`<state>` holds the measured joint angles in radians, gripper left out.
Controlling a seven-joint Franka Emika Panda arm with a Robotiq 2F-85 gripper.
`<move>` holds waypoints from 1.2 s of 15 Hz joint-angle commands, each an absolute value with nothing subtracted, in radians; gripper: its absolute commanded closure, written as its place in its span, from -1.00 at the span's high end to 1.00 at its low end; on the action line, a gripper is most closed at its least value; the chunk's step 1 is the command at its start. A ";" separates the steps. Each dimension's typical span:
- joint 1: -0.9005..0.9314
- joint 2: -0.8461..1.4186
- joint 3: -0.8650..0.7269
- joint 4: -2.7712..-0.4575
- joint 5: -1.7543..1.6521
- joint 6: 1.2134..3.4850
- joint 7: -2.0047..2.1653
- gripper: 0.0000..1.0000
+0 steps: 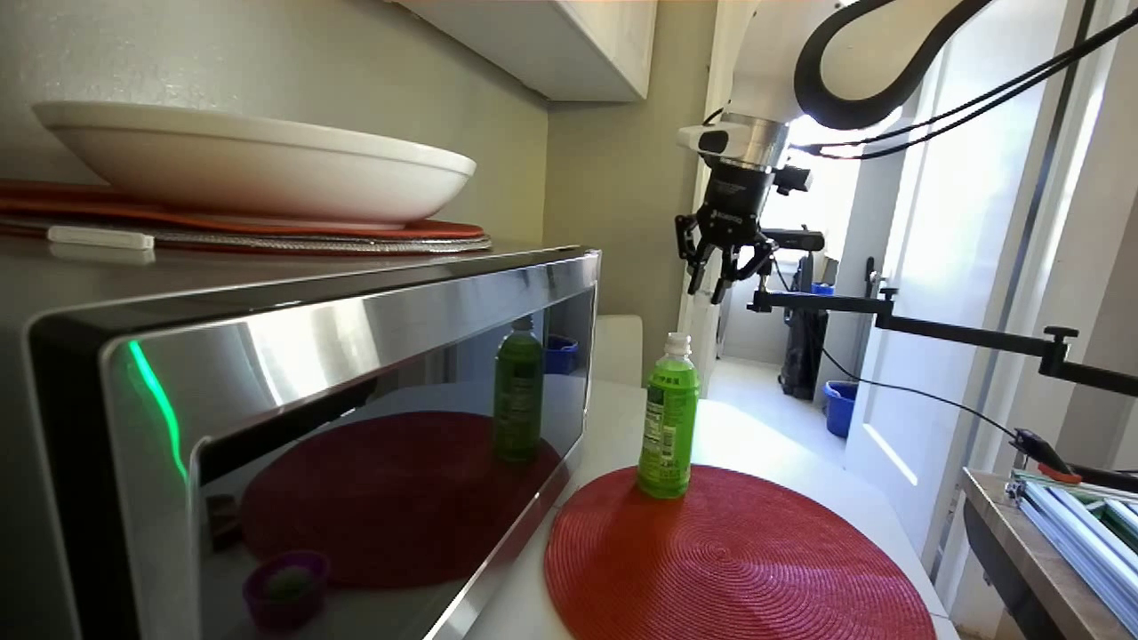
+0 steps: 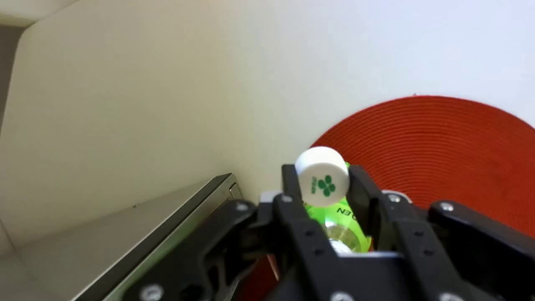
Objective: Take the cap off of the green bottle
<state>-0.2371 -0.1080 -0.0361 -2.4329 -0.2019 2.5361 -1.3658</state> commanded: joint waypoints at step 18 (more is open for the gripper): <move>-0.189 0.090 -0.132 -2.311 -0.202 2.468 -0.265 -0.82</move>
